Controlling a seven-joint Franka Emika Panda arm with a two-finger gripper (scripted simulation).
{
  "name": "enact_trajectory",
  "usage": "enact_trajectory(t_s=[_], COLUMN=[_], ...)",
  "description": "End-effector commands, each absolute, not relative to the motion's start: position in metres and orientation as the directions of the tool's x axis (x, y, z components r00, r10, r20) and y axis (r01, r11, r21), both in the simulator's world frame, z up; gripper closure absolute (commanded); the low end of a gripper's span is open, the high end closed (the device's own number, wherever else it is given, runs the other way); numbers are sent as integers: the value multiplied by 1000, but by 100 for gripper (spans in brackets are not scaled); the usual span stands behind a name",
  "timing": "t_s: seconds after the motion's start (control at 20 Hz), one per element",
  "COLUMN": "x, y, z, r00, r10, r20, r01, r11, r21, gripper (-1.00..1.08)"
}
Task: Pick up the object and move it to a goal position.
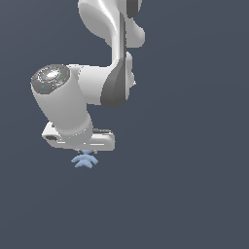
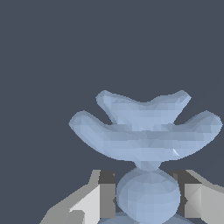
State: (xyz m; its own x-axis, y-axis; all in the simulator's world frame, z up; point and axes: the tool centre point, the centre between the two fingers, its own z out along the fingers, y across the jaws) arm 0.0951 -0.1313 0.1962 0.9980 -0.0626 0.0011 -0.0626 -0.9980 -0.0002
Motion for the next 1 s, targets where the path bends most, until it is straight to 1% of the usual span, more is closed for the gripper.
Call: enact_trajectory(t_s=[0.0, 0.4, 0.95], x=[102, 116, 122], y=[-143, -167, -176], z=[209, 233, 243], r00=[998, 998, 998], r10=[-61, -61, -62], r20=[0, 0, 0], r01=[-61, -61, -62], r11=[-998, -998, -998], r21=[0, 0, 0], gripper=[108, 108, 108])
